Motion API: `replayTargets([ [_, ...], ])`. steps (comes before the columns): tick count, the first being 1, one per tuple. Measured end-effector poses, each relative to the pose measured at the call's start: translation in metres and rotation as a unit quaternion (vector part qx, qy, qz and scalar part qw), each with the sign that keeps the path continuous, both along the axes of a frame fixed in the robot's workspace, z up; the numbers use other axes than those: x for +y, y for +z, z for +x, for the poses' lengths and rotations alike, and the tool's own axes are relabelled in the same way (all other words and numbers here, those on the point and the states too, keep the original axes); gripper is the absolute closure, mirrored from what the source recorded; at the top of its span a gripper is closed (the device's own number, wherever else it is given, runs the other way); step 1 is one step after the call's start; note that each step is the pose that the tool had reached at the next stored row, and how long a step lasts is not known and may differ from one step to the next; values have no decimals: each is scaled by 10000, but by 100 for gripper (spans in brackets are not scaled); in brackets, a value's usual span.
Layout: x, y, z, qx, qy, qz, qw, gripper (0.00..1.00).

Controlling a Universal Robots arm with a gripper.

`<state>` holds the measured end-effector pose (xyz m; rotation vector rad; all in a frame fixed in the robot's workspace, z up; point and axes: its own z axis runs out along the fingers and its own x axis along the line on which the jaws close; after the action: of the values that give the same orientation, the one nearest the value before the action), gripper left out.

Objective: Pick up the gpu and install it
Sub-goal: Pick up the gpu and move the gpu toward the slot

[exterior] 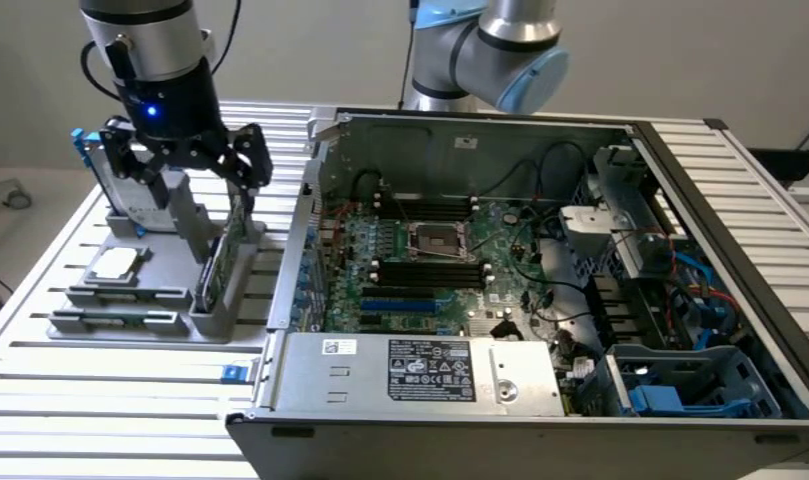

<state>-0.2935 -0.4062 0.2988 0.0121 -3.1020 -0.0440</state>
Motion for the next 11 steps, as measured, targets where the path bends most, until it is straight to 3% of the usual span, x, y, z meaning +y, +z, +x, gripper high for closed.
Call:
replayTargets([
  [7,1,-127,-53,-5,1,0,10000,1],
  [11,11,-201,-55,-32,14,-2,10000,1],
])
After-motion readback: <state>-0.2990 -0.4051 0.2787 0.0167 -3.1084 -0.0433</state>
